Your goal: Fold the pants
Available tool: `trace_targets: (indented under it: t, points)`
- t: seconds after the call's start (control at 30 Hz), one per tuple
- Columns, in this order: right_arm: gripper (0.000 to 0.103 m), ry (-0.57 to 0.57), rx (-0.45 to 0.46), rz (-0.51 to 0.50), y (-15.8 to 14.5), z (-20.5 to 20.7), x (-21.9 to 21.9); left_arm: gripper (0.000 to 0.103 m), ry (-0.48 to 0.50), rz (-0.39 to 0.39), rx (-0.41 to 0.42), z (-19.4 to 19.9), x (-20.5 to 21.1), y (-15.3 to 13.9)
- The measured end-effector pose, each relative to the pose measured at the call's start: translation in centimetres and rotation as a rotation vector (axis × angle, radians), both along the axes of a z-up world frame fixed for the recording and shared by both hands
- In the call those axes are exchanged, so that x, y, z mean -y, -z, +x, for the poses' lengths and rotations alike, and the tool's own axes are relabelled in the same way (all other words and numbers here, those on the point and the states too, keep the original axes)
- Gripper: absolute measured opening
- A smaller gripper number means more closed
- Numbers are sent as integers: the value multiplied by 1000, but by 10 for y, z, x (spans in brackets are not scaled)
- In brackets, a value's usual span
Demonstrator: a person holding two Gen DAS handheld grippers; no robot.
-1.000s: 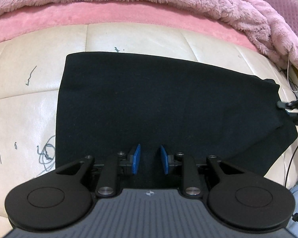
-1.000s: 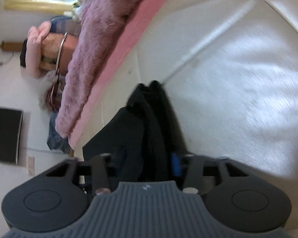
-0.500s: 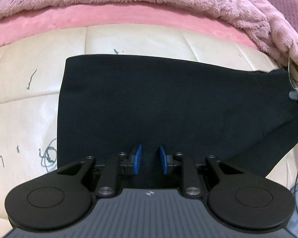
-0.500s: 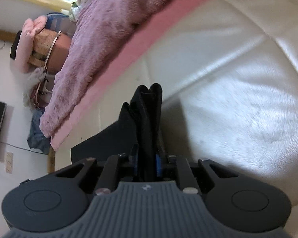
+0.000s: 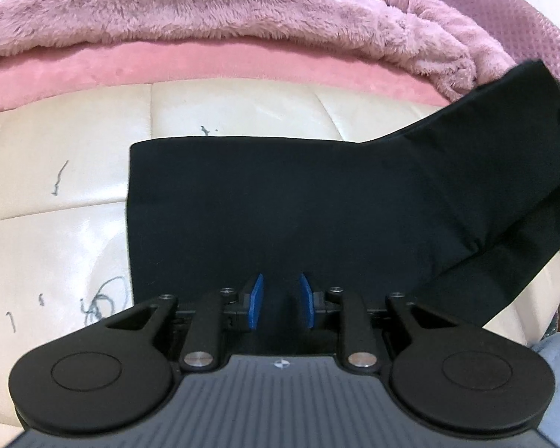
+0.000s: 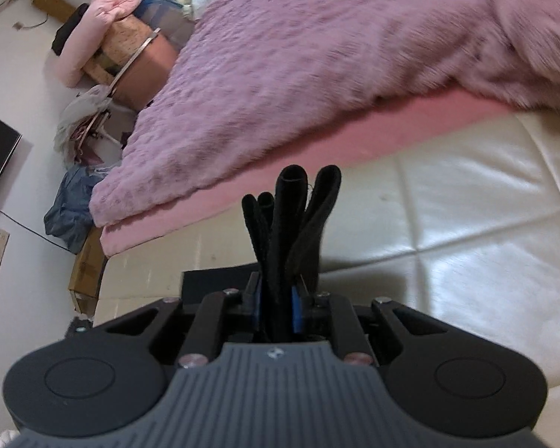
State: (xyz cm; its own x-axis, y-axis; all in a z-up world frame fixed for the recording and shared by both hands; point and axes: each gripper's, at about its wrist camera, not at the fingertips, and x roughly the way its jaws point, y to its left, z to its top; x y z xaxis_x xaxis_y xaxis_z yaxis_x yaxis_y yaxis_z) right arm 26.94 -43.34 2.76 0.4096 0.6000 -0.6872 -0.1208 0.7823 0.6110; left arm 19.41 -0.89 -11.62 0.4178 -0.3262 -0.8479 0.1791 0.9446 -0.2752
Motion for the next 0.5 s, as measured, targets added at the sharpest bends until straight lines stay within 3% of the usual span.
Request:
trace_targets:
  t: [0.23, 0.5]
  points:
    - [10, -61, 11, 36, -33, 8, -73, 28, -76, -61, 18, -9, -36, -11]
    - [10, -137, -42, -24, -20, 16, -193, 28, -168, -105, 44, -14, -79, -33]
